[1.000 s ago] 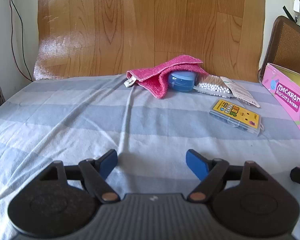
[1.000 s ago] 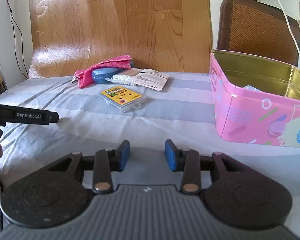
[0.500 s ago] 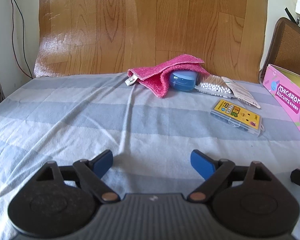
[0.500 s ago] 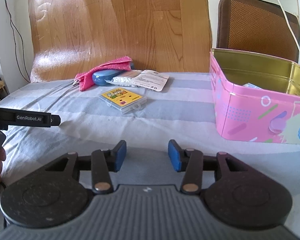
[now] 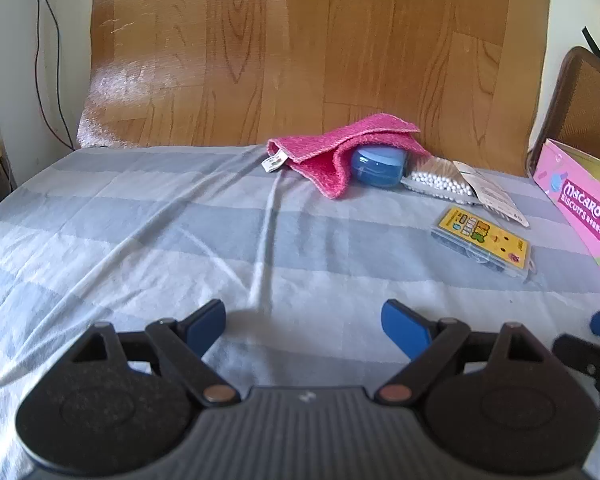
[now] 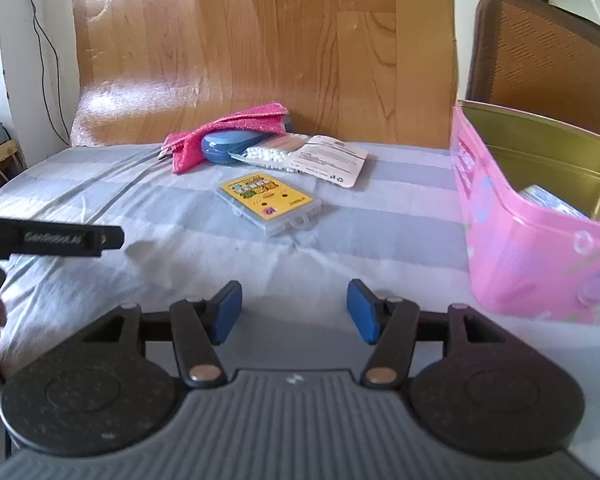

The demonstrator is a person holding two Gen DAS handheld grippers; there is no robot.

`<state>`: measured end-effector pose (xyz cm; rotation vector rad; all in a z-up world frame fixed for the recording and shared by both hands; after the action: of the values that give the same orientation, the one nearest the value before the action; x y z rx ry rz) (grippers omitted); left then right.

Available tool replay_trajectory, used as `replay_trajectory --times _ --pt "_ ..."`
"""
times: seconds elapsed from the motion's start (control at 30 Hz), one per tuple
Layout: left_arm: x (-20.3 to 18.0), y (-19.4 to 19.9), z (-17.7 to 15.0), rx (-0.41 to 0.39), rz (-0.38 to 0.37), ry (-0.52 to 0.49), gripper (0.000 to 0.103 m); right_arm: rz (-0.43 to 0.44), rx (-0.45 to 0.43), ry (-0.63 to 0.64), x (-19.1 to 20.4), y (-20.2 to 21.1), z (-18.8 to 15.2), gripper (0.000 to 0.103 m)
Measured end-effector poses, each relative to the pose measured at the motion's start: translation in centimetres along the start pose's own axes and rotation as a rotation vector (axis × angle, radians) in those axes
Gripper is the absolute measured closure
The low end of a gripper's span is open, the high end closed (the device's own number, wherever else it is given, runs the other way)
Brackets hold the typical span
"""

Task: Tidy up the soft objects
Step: 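Move the right gripper over the bed to the yellow card pack, then close the right gripper around the yellow card pack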

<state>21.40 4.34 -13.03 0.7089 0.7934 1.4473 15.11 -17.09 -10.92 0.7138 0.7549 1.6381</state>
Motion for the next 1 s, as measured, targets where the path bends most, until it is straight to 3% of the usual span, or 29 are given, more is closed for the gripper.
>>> replay_trajectory --times 0.7,0.77,0.83,0.9,1.0 --pt "0.3 0.1 0.2 -0.007 -0.021 0.026 0.012 0.005 0.065 0.101 2.1 -6.8 6.9 0.015" --pt "0.3 0.1 0.3 -0.009 -0.022 0.025 0.012 0.008 0.071 0.102 2.3 -7.4 7.5 0.016" --pt "0.3 0.2 0.3 -0.011 -0.023 0.025 0.012 0.018 0.076 0.097 2.4 -7.8 7.9 0.027" --pt "0.3 0.2 0.3 -0.014 -0.025 0.028 0.012 0.025 0.063 0.110 2.7 -7.7 8.0 0.027" --pt "0.3 0.2 0.4 -0.016 -0.028 0.031 0.012 0.008 0.030 0.170 3.7 -7.2 7.6 0.035"
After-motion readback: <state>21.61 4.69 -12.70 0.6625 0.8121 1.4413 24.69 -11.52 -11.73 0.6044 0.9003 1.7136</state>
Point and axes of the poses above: each gripper's, at about its wrist camera, not at the fingertips, and y roughly against the way its jaws point, x to its left, z to its top, the point moved 9 cm from there along -y, roughly the way its jaws point, and after that the axes turned 15 degrees about x, right-handed, at the moved point
